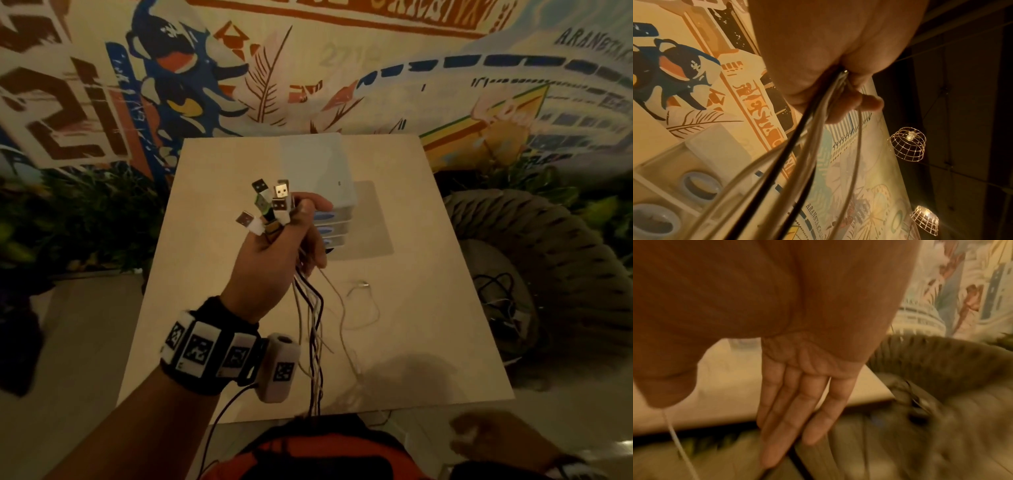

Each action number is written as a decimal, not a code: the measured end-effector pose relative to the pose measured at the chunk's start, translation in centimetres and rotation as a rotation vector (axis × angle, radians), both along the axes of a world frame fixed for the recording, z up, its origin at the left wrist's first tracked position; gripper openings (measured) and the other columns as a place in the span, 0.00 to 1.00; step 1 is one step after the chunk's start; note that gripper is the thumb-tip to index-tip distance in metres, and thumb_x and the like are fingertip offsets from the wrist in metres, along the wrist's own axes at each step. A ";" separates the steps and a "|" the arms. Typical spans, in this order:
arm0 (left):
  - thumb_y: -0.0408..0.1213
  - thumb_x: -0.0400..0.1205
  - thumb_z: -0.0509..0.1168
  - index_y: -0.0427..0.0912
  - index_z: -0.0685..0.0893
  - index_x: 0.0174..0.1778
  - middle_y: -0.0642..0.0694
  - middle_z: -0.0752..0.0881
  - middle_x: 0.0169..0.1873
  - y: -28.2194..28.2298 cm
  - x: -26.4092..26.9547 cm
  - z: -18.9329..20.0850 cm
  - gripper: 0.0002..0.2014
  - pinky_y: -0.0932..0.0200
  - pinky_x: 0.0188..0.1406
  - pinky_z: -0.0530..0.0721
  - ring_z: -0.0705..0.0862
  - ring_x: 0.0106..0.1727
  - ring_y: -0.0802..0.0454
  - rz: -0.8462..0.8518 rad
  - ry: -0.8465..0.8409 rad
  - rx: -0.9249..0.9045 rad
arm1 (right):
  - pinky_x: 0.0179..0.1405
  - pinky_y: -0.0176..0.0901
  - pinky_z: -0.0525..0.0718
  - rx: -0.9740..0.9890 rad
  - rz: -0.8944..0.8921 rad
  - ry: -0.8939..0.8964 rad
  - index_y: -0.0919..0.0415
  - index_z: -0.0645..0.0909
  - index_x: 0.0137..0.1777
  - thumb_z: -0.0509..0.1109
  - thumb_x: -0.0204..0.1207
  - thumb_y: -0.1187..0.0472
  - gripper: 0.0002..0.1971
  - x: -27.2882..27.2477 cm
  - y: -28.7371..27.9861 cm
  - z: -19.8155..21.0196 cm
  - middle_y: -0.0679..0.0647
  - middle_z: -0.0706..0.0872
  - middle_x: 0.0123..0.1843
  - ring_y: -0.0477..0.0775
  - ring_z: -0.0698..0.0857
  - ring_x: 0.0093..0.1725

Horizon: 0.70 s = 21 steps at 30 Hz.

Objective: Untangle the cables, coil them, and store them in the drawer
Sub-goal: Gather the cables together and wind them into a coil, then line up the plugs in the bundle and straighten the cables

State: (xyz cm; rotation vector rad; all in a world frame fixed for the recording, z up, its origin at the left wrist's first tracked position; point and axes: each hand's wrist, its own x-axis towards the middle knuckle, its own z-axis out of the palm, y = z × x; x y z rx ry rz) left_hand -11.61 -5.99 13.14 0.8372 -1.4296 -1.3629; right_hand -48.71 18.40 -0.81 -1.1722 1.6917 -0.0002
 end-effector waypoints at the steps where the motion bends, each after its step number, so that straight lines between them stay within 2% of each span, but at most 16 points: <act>1: 0.35 0.93 0.51 0.32 0.81 0.58 0.41 0.83 0.26 0.2 -0.2 0.0 0.14 0.54 0.30 0.80 0.81 0.27 0.46 -0.022 -0.017 -0.012 | 0.44 0.27 0.85 -0.069 0.034 0.001 0.44 0.88 0.59 0.75 0.41 0.18 0.46 2.4 -2.5 0.8 0.43 0.88 0.61 0.30 0.87 0.46; 3: 0.35 0.92 0.52 0.30 0.79 0.58 0.39 0.86 0.30 0.6 -0.5 -0.1 0.13 0.45 0.39 0.84 0.87 0.33 0.42 -0.075 -0.015 0.001 | 0.53 0.34 0.86 -0.247 0.092 0.062 0.34 0.82 0.66 0.67 0.56 0.15 0.40 5.7 -7.7 3.7 0.33 0.86 0.62 0.32 0.86 0.53; 4: 0.35 0.92 0.52 0.30 0.78 0.57 0.38 0.86 0.31 0.9 -0.8 -0.1 0.13 0.43 0.39 0.85 0.87 0.33 0.40 -0.101 0.003 0.024 | 0.57 0.38 0.86 -0.352 0.113 0.027 0.33 0.79 0.70 0.67 0.61 0.16 0.39 7.2 -10.0 5.2 0.31 0.85 0.63 0.32 0.85 0.57; 5: 0.34 0.93 0.52 0.31 0.78 0.56 0.37 0.86 0.32 1.2 -1.0 -0.1 0.12 0.43 0.35 0.85 0.86 0.32 0.38 -0.132 0.025 0.048 | 0.61 0.40 0.85 -0.454 0.162 -0.025 0.32 0.76 0.73 0.68 0.64 0.19 0.38 8.8 -11.8 6.7 0.30 0.84 0.65 0.33 0.84 0.61; 7: 0.32 0.93 0.51 0.32 0.77 0.55 0.37 0.83 0.31 1.7 -1.4 0.3 0.11 0.49 0.25 0.82 0.82 0.26 0.39 -0.149 0.028 0.057 | 0.68 0.36 0.79 -0.572 0.254 -0.144 0.27 0.72 0.74 0.72 0.66 0.24 0.35 12.8 -15.2 9.3 0.27 0.80 0.69 0.32 0.79 0.69; 9: 0.32 0.93 0.51 0.32 0.78 0.56 0.34 0.77 0.28 2.1 -1.8 0.3 0.11 0.52 0.20 0.76 0.75 0.20 0.41 -0.128 0.010 0.023 | 0.73 0.38 0.76 -0.442 0.260 -0.430 0.24 0.75 0.68 0.77 0.69 0.31 0.27 17.3 -18.2 10.3 0.28 0.82 0.69 0.33 0.79 0.71; 10: 0.33 0.92 0.52 0.33 0.78 0.57 0.30 0.73 0.26 2.2 -1.8 0.3 0.11 0.52 0.18 0.73 0.71 0.18 0.41 -0.117 0.016 0.025 | 0.72 0.44 0.79 -0.369 0.233 -0.573 0.29 0.80 0.65 0.77 0.73 0.37 0.21 19.3 -19.2 9.8 0.32 0.86 0.65 0.38 0.83 0.68; 11: 0.34 0.92 0.52 0.33 0.79 0.57 0.29 0.69 0.24 2.1 -1.6 0.3 0.11 0.51 0.18 0.70 0.66 0.17 0.40 -0.103 0.029 0.043 | 0.68 0.49 0.84 -0.329 0.202 -0.681 0.38 0.85 0.60 0.75 0.77 0.43 0.13 21.0 -19.8 9.0 0.37 0.90 0.57 0.44 0.88 0.61; 12: 0.36 0.92 0.53 0.34 0.79 0.57 0.31 0.65 0.23 2.0 -1.2 0.2 0.12 0.51 0.18 0.66 0.63 0.18 0.41 -0.086 0.040 0.066 | 0.58 0.52 0.87 -0.303 0.167 -0.750 0.46 0.87 0.52 0.71 0.79 0.47 0.07 22.4 -19.9 8.5 0.40 0.91 0.45 0.47 0.89 0.48; 13: 0.37 0.91 0.54 0.35 0.80 0.58 0.35 0.64 0.21 1.8 -0.6 0.0 0.12 0.53 0.18 0.63 0.61 0.18 0.43 -0.066 0.043 0.091 | 0.45 0.52 0.86 -0.282 0.133 -0.791 0.46 0.86 0.45 0.68 0.80 0.47 0.08 23.3 -19.8 7.7 0.42 0.86 0.35 0.48 0.85 0.37; 14: 0.38 0.91 0.55 0.36 0.81 0.60 0.42 0.64 0.20 1.6 0.0 -0.5 0.12 0.56 0.20 0.63 0.61 0.18 0.48 -0.046 0.039 0.116 | 0.37 0.52 0.79 -0.282 0.112 -0.782 0.42 0.84 0.40 0.67 0.81 0.45 0.10 24.0 -19.6 7.1 0.43 0.79 0.29 0.49 0.78 0.30; 15: 0.39 0.91 0.57 0.37 0.82 0.62 0.48 0.65 0.20 1.5 0.7 -1.2 0.12 0.58 0.21 0.63 0.61 0.18 0.51 -0.034 0.032 0.143 | 0.35 0.51 0.75 -0.291 0.115 -0.751 0.39 0.83 0.37 0.67 0.82 0.44 0.12 24.4 -19.4 6.6 0.43 0.74 0.27 0.49 0.73 0.28; 17: 0.38 0.91 0.59 0.41 0.83 0.65 0.50 0.64 0.21 1.8 1.7 -2.8 0.11 0.59 0.23 0.63 0.61 0.19 0.52 -0.023 0.022 0.225 | 0.37 0.50 0.75 -0.243 0.188 -0.666 0.42 0.82 0.37 0.68 0.83 0.43 0.13 24.6 -18.9 5.1 0.46 0.74 0.28 0.49 0.73 0.29; 19: 0.39 0.91 0.60 0.41 0.84 0.64 0.50 0.64 0.21 2.4 2.2 -4.3 0.11 0.59 0.23 0.62 0.60 0.19 0.53 0.001 0.000 0.306 | 0.43 0.53 0.83 -0.142 0.278 -0.615 0.52 0.82 0.42 0.70 0.82 0.42 0.15 24.1 -18.8 3.6 0.53 0.81 0.33 0.50 0.80 0.34; 21: 0.40 0.92 0.58 0.38 0.84 0.60 0.50 0.65 0.21 2.9 2.6 -5.3 0.13 0.60 0.24 0.62 0.61 0.19 0.53 0.027 -0.030 0.372 | 0.57 0.52 0.87 -0.090 0.329 -0.635 0.52 0.85 0.50 0.69 0.84 0.47 0.10 22.8 -19.1 1.6 0.53 0.90 0.44 0.50 0.87 0.45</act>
